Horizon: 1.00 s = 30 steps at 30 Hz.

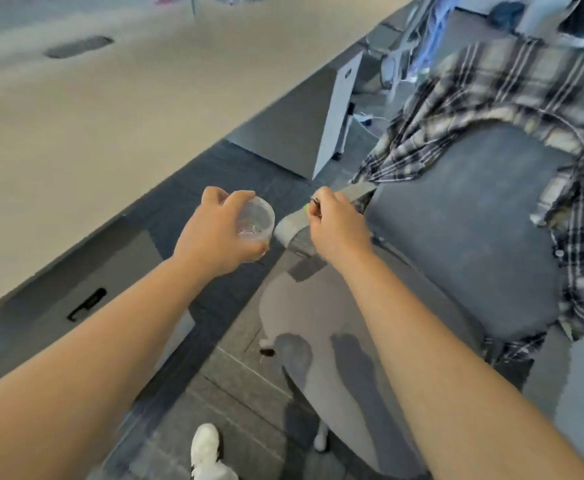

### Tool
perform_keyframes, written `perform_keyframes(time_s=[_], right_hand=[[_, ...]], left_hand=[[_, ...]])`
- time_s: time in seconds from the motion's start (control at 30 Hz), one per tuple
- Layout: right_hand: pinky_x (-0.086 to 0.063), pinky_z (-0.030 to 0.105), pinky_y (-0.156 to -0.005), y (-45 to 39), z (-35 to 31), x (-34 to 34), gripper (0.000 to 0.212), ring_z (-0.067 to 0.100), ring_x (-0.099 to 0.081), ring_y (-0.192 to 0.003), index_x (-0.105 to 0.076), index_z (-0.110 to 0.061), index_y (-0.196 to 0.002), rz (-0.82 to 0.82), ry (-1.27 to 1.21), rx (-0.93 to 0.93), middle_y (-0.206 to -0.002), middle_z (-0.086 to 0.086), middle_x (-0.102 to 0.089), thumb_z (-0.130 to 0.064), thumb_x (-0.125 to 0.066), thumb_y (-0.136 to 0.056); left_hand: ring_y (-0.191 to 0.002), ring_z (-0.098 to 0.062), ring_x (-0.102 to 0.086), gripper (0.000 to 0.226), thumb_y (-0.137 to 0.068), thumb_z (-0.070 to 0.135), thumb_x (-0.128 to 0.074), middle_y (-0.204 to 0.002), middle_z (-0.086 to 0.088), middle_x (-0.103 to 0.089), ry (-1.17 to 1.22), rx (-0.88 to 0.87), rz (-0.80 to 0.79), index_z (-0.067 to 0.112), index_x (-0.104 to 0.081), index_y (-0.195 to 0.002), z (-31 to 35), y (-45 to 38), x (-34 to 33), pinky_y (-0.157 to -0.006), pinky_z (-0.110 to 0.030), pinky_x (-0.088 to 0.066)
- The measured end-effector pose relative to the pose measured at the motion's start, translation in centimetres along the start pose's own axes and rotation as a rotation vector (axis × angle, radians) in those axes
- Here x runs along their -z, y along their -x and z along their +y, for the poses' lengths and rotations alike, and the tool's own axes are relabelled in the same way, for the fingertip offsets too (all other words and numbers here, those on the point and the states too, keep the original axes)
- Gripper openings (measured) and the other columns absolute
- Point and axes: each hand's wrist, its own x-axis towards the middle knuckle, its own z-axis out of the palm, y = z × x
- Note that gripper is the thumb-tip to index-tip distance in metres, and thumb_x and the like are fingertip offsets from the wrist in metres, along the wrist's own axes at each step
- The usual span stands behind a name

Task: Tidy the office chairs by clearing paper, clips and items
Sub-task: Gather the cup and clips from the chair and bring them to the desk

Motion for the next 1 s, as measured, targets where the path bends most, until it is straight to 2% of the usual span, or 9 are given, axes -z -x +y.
perform_keyframes(time_s=[0.1,0.27,0.47,0.63,0.77,0.87,1.0], right_hand=[[-0.034,0.034,-0.069,0.3,-6.9,-1.7,0.010,0.034,-0.052,-0.083,-0.047,-0.011,-0.100,-0.060,-0.030,0.147,-0.113,0.015,-0.052,-0.015,-0.038,-0.098],[-0.032,0.034,-0.066,1.9,-19.6,-5.1,0.018,0.029,-0.043,-0.076,-0.047,-0.007,-0.106,-0.145,-0.032,0.368,-0.114,0.015,-0.052,-0.019,-0.037,-0.099],[-0.043,0.037,-0.070,5.5,-34.8,-11.0,0.019,0.037,-0.058,-0.091,-0.048,-0.007,-0.111,-0.230,-0.073,0.583,-0.116,0.016,-0.053,-0.017,-0.041,-0.097],[-0.035,0.032,-0.068,8.4,-45.9,-16.3,0.018,0.038,-0.056,-0.094,-0.048,-0.006,-0.111,-0.290,-0.076,0.642,-0.118,0.016,-0.052,-0.016,-0.043,-0.096],[-0.043,0.038,-0.075,9.0,-52.8,-19.4,0.020,0.039,-0.056,-0.099,-0.047,-0.006,-0.112,-0.302,-0.072,0.669,-0.119,0.017,-0.052,-0.016,-0.044,-0.095],[-0.045,0.041,-0.081,8.3,-56.9,-21.2,0.021,0.040,-0.055,-0.100,-0.047,-0.005,-0.113,-0.310,-0.063,0.689,-0.119,0.018,-0.052,-0.016,-0.044,-0.095],[-0.045,0.041,-0.080,5.3,-61.3,-23.4,0.021,0.040,-0.054,-0.101,-0.047,-0.005,-0.113,-0.297,-0.055,0.705,-0.119,0.018,-0.052,-0.016,-0.044,-0.095]], left_hand=[[-0.122,-0.029,-0.046,0.074,-0.073,0.028,-0.073,-0.139,-0.011,-0.032,0.038,0.117,0.113,0.022,-0.037,-0.138,-4.4,3.5,5.0,-0.104,-0.035,-0.040],[-0.122,-0.028,-0.044,0.076,-0.073,0.029,-0.073,-0.135,-0.011,-0.034,0.037,0.295,0.270,0.022,-0.036,-0.139,-13.0,9.8,12.9,-0.102,-0.035,-0.039],[-0.122,-0.029,-0.044,0.078,-0.071,0.030,-0.076,-0.135,-0.012,-0.035,0.030,0.474,0.407,0.021,-0.037,-0.138,-24.4,17.4,21.4,-0.103,-0.040,-0.039],[-0.120,-0.029,-0.046,0.074,-0.073,0.030,-0.074,-0.135,-0.010,-0.035,0.000,0.591,0.449,0.023,-0.037,-0.138,-33.4,22.9,27.7,-0.098,-0.039,-0.041],[-0.123,-0.029,-0.044,0.077,-0.074,0.031,-0.073,-0.138,-0.012,-0.032,-0.029,0.653,0.443,0.023,-0.034,-0.140,-39.2,25.2,31.7,-0.101,-0.040,-0.041],[-0.124,-0.030,-0.043,0.077,-0.074,0.032,-0.074,-0.138,-0.013,-0.032,-0.026,0.675,0.462,0.022,-0.034,-0.140,-42.8,25.2,33.9,-0.102,-0.041,-0.041],[-0.126,-0.028,-0.041,0.078,-0.074,0.032,-0.073,-0.139,-0.012,-0.032,-0.005,0.673,0.463,0.022,-0.033,-0.140,-46.8,22.9,36.3,-0.103,-0.038,-0.040]])
